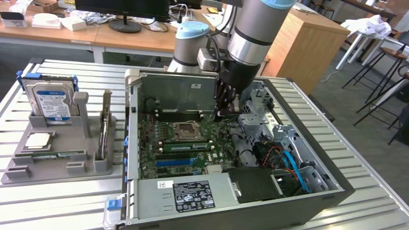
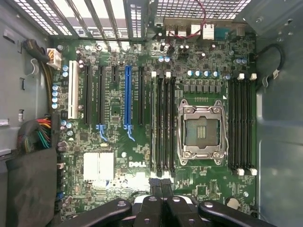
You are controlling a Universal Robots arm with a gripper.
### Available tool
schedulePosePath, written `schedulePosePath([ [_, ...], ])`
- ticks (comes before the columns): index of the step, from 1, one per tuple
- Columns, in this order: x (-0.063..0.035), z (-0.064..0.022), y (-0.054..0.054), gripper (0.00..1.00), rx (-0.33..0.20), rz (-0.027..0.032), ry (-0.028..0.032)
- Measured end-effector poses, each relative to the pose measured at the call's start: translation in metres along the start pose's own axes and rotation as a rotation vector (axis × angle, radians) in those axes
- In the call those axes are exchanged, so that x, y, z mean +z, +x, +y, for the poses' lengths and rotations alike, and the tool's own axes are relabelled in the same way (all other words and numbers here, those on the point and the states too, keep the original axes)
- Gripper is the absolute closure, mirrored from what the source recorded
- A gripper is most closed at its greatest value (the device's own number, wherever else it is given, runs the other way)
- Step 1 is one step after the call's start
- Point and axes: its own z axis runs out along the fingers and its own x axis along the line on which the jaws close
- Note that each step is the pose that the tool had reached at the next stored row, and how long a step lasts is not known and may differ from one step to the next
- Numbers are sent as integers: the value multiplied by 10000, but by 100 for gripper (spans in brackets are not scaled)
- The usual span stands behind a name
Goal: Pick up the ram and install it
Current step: 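Press down the ram until it locks into place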
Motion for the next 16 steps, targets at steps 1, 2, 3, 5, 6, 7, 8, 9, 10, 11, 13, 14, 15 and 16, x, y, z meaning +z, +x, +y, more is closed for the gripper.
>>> schedulePosePath([
  [1, 12, -1, 1, 90, 0, 0, 0],
  [2, 26, -1, 1, 90, 0, -1, 0],
  [3, 39, -2, 2, 90, 0, -1, 0],
  [5, 65, -3, 3, 90, 0, 0, 0],
  [6, 78, -3, 4, 90, 0, -1, 0],
  [7, 91, -4, 5, 90, 0, -1, 0],
  [8, 104, -4, 5, 90, 0, -1, 0],
  [9, 116, -5, 6, 90, 0, 0, 0],
  [10, 130, -5, 7, 90, 0, 0, 0],
  [11, 142, -6, 7, 90, -1, -1, 0],
  [13, 167, -7, 9, 90, 0, 0, 0],
  [14, 179, -7, 9, 90, 0, 0, 0],
  [15, 190, -8, 10, 90, 0, -1, 0],
  [16, 203, -8, 10, 90, 0, 0, 0],
])
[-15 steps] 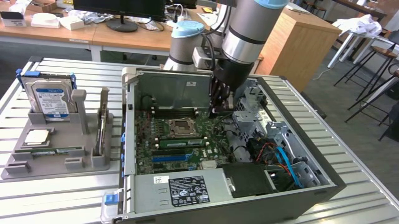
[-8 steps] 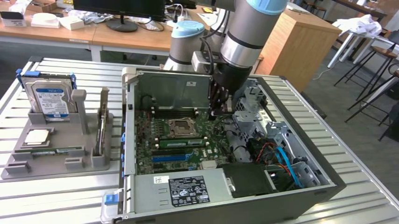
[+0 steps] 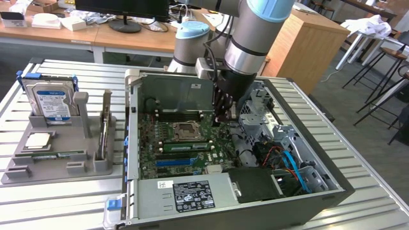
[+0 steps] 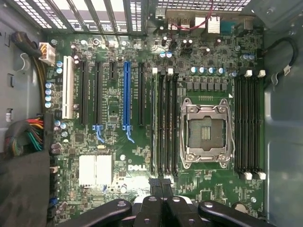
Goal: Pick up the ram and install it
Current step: 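Press down the ram until it locks into place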
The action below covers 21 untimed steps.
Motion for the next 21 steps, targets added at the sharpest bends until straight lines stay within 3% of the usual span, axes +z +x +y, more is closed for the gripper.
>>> schedulePosePath([
  [21, 228, -9, 12, 90, 0, 0, 0],
])
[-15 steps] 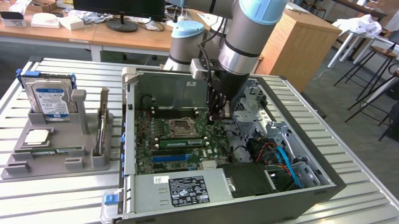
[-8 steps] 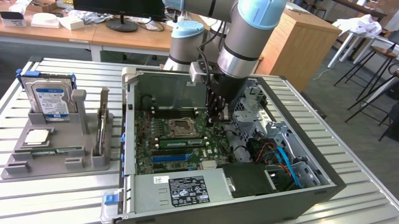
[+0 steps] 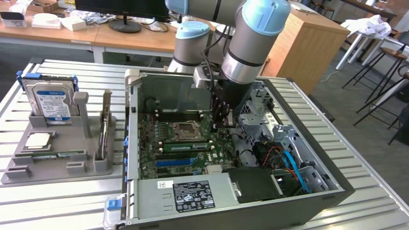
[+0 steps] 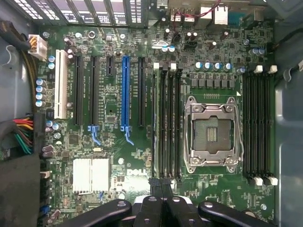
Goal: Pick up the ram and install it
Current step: 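Press down the ram until it locks into place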
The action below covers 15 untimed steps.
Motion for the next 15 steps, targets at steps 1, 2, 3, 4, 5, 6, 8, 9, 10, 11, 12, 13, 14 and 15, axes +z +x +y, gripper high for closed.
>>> schedulePosePath([
  [1, 10, 0, 1, 90, 0, -1, 0],
  [2, 20, -1, 1, 90, 0, 0, 0],
  [3, 31, -1, 1, 90, 0, -2, 0],
  [4, 40, -2, 2, 90, 0, -1, 0],
  [5, 49, -2, 2, 90, 0, -1, 0],
  [6, 59, -2, 3, 90, 0, -1, 0],
  [8, 78, -3, 4, 90, 0, -1, 0],
  [9, 86, -3, 5, 90, 0, 0, 0],
  [10, 95, -4, 5, 90, 0, -1, 0],
  [11, 103, -4, 5, 90, -1, 0, 0],
  [12, 113, -5, 6, 90, 0, 0, 0],
  [13, 121, -5, 6, 90, 0, 0, 0],
  [14, 129, -5, 7, 90, 0, 0, 0],
  [15, 137, -6, 7, 90, 0, -1, 0],
])
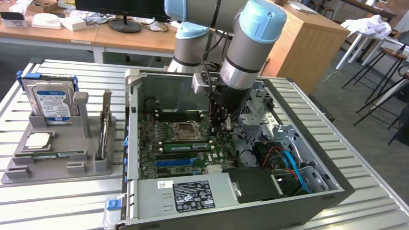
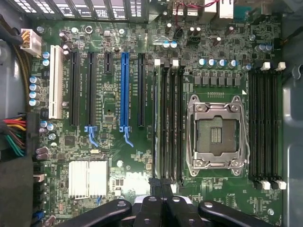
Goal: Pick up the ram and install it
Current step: 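Press down the ram until it locks into place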
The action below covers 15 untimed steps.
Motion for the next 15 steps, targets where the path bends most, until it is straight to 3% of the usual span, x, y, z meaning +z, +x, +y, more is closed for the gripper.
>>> schedulePosePath([
  [15, 48, -33, 2, 90, 1, 0, 0],
])
